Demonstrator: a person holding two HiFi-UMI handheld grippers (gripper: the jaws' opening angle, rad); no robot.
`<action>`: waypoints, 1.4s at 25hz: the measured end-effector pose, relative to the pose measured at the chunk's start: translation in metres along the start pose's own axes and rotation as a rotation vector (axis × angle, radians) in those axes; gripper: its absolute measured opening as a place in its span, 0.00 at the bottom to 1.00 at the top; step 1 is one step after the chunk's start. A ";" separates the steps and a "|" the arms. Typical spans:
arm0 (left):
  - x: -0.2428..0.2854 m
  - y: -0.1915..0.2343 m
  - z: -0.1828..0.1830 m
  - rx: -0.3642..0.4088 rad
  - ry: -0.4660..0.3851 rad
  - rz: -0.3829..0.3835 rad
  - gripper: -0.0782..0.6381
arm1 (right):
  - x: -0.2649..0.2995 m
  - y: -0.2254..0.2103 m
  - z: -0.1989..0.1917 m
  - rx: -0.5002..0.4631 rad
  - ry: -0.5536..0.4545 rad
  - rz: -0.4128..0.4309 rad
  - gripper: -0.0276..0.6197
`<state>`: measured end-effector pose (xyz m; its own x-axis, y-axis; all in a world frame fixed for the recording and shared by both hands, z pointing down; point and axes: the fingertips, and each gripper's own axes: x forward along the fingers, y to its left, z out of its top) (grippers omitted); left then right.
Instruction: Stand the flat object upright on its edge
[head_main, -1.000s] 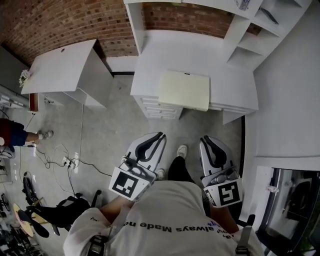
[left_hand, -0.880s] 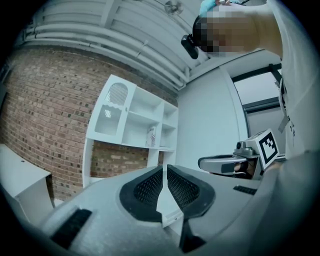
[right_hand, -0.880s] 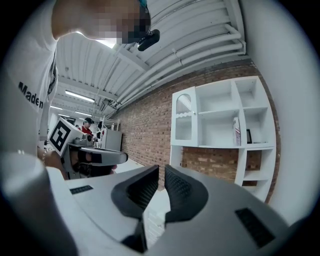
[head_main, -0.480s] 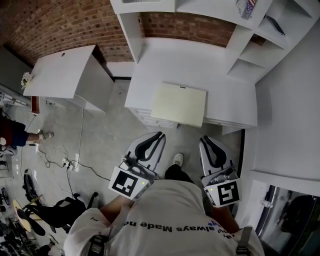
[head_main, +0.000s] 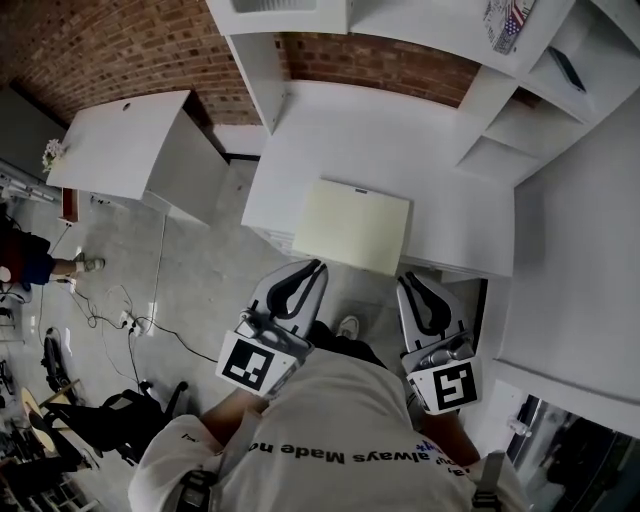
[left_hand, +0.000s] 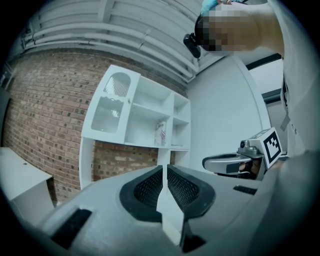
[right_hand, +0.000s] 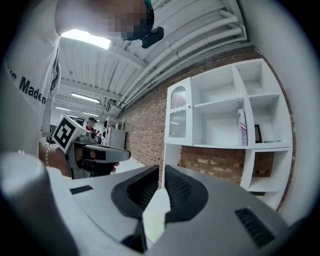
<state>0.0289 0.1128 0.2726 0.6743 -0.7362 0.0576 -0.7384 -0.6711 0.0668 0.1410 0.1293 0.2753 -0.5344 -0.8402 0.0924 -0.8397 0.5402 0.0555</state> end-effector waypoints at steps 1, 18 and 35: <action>0.003 0.003 -0.001 -0.004 0.009 0.005 0.15 | 0.004 -0.002 -0.001 0.001 0.003 0.007 0.10; 0.050 0.080 0.002 -0.031 0.017 -0.027 0.15 | 0.098 -0.016 0.014 -0.039 -0.022 0.011 0.10; 0.085 0.143 -0.011 -0.089 0.040 -0.068 0.15 | 0.163 -0.032 0.011 -0.069 -0.013 -0.023 0.10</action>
<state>-0.0193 -0.0448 0.2983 0.7240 -0.6840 0.0895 -0.6883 -0.7075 0.1602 0.0794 -0.0259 0.2778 -0.5168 -0.8526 0.0773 -0.8433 0.5225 0.1261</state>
